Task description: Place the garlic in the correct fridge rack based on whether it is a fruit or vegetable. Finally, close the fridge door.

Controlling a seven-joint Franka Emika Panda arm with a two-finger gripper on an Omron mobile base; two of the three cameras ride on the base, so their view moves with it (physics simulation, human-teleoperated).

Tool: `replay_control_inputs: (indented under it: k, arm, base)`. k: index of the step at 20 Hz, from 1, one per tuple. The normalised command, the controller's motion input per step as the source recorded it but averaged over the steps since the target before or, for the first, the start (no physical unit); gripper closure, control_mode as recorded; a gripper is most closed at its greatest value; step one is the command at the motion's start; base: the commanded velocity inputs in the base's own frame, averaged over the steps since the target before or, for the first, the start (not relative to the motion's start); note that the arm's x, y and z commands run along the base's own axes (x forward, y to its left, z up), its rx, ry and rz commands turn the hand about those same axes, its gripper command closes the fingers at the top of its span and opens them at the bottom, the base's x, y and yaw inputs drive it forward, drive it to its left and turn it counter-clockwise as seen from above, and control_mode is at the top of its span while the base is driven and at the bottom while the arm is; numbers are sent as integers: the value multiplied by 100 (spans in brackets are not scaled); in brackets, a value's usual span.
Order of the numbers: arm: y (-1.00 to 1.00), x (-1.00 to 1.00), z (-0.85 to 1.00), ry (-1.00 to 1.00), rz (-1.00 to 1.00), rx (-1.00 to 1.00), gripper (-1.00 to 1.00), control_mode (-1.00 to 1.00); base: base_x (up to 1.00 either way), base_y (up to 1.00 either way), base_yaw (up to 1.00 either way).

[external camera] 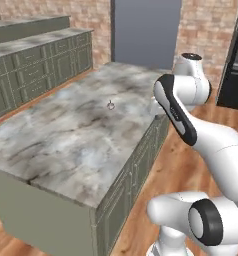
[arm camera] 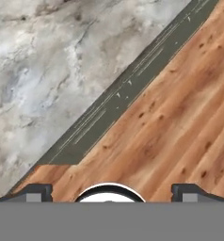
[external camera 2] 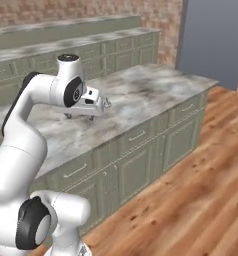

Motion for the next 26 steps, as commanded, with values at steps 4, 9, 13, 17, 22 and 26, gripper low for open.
replay_control_inputs:
  k: [4,9,13,17,22,26]
  arm:
    - [0,0,0,0,0,0,-100,100]
    - [0,0,0,0,0,0,-100,100]
    - [0,0,0,0,0,0,-100,100]
    - [0,0,0,0,0,0,-100,100]
    - [0,0,0,0,0,0,-100,100]
    - [0,0,0,0,0,0,-100,100]
  base:
    - [45,-73,52]
    - [33,-83,52]
    - [33,-84,52]
    - [34,-82,51]
    - [30,-85,49]
    - [30,-76,48]
